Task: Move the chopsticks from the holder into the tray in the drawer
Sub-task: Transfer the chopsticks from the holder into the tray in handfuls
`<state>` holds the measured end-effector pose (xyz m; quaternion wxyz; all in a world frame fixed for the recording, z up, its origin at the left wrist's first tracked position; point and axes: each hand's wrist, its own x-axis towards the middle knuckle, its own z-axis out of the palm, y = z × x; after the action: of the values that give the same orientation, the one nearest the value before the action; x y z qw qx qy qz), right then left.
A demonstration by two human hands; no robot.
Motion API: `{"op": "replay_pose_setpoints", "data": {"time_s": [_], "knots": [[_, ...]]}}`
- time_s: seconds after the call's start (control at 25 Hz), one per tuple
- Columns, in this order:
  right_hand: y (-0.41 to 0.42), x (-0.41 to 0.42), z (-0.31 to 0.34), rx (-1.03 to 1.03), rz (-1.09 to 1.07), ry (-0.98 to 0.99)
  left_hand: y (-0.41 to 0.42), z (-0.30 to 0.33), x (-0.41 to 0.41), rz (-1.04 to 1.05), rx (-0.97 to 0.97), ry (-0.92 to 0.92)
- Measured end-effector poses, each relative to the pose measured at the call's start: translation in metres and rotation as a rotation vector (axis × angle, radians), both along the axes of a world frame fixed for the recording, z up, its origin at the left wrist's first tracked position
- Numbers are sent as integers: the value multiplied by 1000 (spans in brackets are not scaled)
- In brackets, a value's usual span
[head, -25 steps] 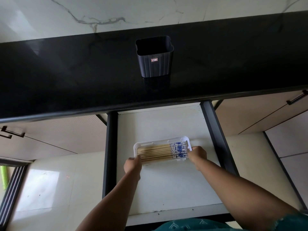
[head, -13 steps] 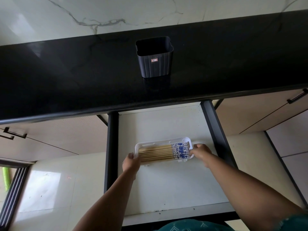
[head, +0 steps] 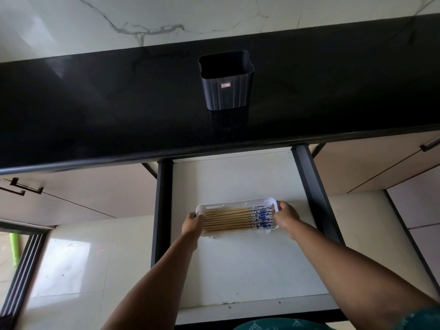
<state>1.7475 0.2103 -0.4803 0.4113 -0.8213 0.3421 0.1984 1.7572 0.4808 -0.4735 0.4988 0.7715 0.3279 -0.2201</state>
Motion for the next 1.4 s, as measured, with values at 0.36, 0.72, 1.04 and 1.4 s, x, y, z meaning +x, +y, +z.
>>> {"op": "replay_pose_setpoints", "data": {"time_s": [0.36, 0.72, 1.04, 1.4], "knots": [[4, 1, -1, -54, -13, -26, -5, -4, -1, 64, 34, -33], [4, -3, 2, -164, 72, 110, -5, -8, -17, -116, 249, 16], [3, -3, 5, -206, 3, 137, -6, -7, -13, -201, 239, -36], [2, -4, 11, -159, 19, 68, -3, -3, -15, -304, 245, -95]]}}
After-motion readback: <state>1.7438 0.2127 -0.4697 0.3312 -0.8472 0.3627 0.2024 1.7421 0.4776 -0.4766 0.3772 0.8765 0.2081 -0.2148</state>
